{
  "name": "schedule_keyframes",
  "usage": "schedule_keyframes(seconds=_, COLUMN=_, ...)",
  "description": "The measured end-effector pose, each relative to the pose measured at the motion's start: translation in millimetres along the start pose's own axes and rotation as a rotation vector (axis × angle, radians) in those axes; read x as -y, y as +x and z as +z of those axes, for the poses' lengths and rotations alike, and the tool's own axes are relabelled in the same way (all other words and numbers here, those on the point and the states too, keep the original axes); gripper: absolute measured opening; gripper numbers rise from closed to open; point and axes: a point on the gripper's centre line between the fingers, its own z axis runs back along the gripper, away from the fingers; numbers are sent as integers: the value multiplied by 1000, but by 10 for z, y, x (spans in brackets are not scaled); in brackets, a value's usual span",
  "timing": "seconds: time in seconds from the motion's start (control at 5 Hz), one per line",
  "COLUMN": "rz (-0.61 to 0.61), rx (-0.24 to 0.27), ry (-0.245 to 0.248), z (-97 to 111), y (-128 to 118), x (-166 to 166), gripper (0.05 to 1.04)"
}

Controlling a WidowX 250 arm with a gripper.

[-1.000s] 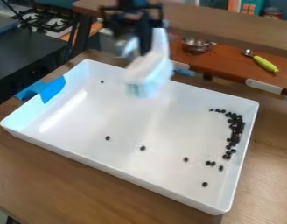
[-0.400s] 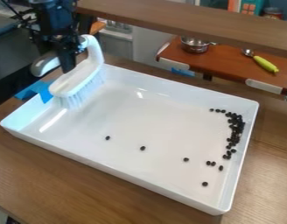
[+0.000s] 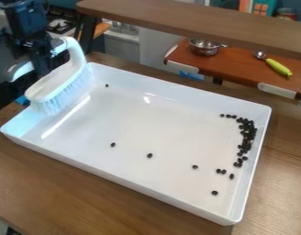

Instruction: Sweep into pile

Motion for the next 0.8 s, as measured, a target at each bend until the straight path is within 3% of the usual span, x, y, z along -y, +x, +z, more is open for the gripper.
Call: schedule_keyframes(seconds=0.8, rz=-46, rx=-88, ry=29, z=-94, y=-261, x=-138, gripper=493)
